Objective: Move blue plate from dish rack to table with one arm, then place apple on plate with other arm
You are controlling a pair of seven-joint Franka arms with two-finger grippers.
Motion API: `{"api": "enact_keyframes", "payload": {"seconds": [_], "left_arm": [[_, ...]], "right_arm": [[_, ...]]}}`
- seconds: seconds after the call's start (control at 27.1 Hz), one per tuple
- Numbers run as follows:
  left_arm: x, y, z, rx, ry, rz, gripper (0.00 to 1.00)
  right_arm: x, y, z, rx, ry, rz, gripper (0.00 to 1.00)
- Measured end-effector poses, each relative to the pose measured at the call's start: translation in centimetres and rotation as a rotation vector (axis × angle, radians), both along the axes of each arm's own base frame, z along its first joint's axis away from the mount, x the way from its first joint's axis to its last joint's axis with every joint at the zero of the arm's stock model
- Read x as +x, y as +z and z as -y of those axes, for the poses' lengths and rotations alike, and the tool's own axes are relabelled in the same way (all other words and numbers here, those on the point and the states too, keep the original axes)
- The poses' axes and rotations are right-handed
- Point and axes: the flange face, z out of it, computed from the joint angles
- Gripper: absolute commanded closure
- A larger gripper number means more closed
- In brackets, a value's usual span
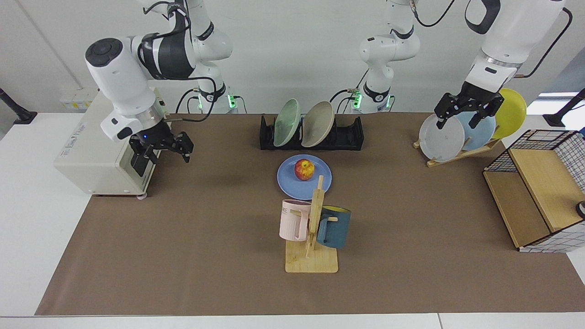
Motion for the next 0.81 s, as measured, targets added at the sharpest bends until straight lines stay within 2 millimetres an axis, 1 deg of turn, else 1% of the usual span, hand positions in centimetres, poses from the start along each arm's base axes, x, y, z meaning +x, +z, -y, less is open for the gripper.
{"api": "enact_keyframes", "payload": {"seconds": [0.07,0.18,0.3,0.41,0.66,0.81], "left_arm": [[0.0,0.0,0.0,0.000,0.000,0.000,0.00],[0.0,0.0,0.0,0.000,0.000,0.000,0.00],[0.0,0.0,0.1,0.000,-0.001,0.000,0.00],[0.0,0.0,0.2,0.000,-0.004,0.001,0.00],[0.0,0.0,1.8,0.002,-0.032,0.001,0.00],[0.0,0.0,1.9,0.002,-0.034,0.000,0.00]], "right_arm": [[-0.5,1.8,0.3,-0.006,-0.004,-0.005,0.00],[-0.6,4.0,0.7,-0.009,-0.009,0.009,0.00],[-0.5,5.4,0.9,-0.009,-0.013,0.026,0.00],[-0.3,5.4,1.0,-0.009,-0.025,0.022,0.00],[0.6,3.9,1.3,-0.012,-0.066,0.008,0.00],[1.0,3.5,1.3,-0.012,-0.086,0.015,0.00]]}}
